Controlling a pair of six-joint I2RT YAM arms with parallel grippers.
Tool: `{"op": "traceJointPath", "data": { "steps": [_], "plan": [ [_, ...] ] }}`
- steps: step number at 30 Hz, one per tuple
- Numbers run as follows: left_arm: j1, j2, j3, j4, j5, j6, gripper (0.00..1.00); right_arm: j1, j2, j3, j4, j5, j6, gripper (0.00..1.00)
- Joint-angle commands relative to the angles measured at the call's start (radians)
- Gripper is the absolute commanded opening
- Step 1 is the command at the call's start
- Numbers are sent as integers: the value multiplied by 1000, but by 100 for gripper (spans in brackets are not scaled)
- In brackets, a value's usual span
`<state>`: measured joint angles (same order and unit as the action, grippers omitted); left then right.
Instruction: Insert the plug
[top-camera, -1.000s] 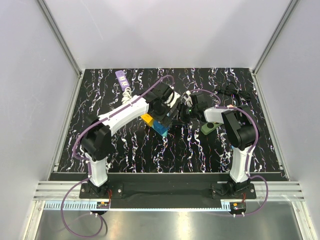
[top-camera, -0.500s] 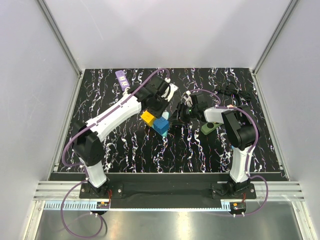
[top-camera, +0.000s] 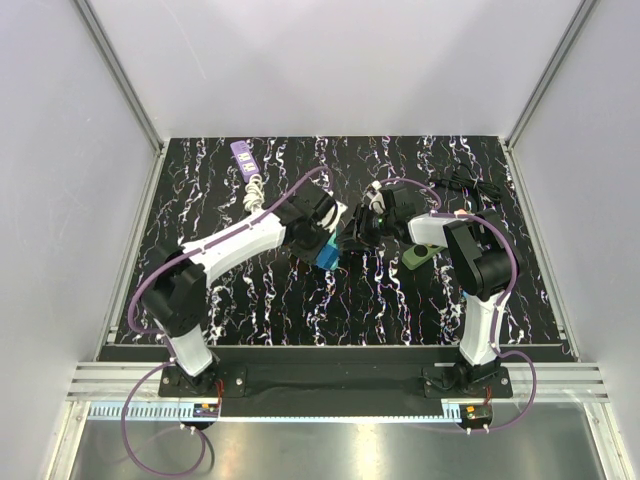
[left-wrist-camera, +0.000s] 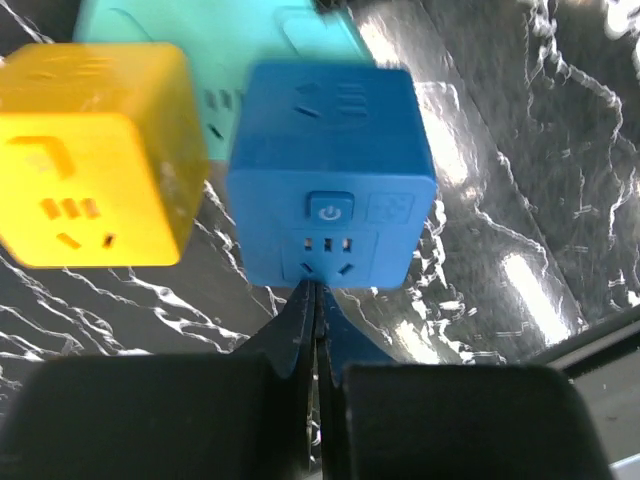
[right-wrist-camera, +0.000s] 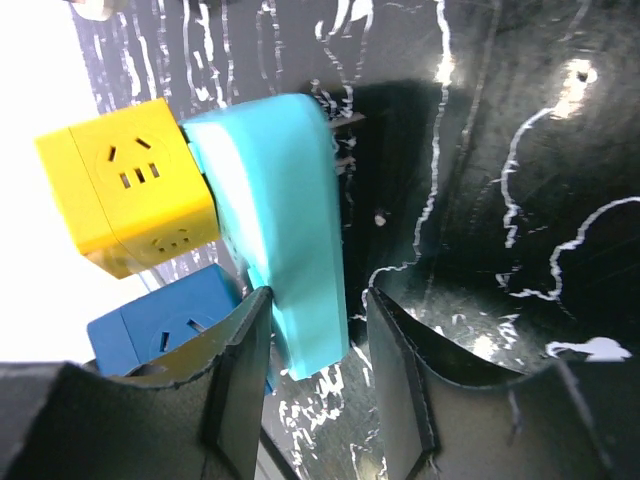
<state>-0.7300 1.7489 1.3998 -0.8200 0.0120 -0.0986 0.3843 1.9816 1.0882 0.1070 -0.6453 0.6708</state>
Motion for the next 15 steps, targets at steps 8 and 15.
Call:
{"op": "traceJointPath", "data": {
  "steps": [8, 15],
  "plan": [
    [-26, -71, -7, 88, -73, -41, 6, 14, -26, 15, 3, 9, -13, 48],
    [-26, -37, 223, -7, -115, -33, 6, 14, -33, 13, -1, 13, -19, 48]
  ]
}}
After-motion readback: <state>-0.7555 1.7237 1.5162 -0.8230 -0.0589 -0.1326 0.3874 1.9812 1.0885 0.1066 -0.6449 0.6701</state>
